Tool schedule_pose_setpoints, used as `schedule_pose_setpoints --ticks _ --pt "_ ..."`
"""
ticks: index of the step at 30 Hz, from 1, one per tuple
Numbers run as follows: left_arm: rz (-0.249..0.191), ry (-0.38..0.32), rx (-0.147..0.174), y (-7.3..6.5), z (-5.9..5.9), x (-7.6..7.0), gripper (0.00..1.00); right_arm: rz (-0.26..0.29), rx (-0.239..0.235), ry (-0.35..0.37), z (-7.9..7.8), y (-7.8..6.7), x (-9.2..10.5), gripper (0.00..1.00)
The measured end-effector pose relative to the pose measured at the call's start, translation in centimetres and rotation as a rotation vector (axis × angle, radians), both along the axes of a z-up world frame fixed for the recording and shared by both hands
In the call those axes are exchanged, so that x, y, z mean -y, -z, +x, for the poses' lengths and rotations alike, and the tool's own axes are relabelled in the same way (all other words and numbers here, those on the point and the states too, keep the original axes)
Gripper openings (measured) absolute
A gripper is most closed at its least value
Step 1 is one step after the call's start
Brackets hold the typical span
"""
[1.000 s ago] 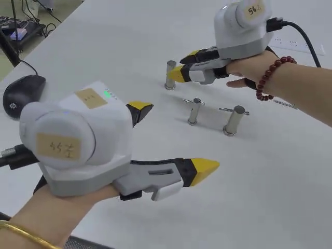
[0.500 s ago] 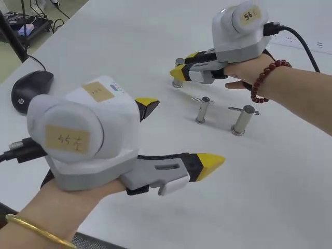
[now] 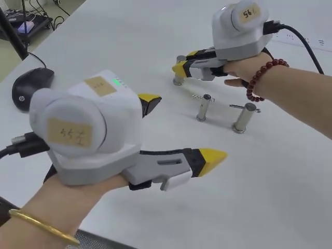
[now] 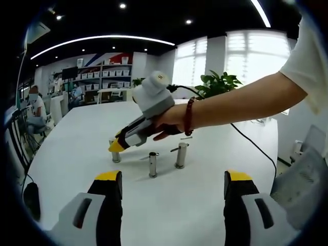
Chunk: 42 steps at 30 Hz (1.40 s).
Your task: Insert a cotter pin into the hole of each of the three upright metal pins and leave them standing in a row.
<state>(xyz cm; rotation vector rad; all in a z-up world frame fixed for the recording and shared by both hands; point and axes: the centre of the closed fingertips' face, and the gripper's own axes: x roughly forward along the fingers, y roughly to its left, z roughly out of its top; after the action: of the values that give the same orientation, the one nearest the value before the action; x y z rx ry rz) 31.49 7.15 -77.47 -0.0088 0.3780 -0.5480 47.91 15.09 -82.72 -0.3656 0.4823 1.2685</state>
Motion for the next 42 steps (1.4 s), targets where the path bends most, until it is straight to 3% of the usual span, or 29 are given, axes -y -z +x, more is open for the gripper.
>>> schedule_pose_setpoints --ticks 19,23,28,42 --pt "0.007 -0.003 0.001 0.0 0.0 -0.1 0.81 -0.031 -0.003 0.032 0.7 -0.1 1.6 0.14" --pt "0.003 -0.001 0.003 -0.1 0.0 0.0 0.81 -0.039 -0.003 0.045 -0.1 -0.3 3.4 0.14" --pt "0.008 0.006 0.006 -0.1 0.0 0.1 0.81 -0.039 -0.019 0.064 0.3 -0.4 4.6 0.14" --pt "0.009 0.032 0.01 -0.1 -0.2 0.9 0.81 -0.084 -0.002 0.121 -0.4 -0.8 11.0 0.14"
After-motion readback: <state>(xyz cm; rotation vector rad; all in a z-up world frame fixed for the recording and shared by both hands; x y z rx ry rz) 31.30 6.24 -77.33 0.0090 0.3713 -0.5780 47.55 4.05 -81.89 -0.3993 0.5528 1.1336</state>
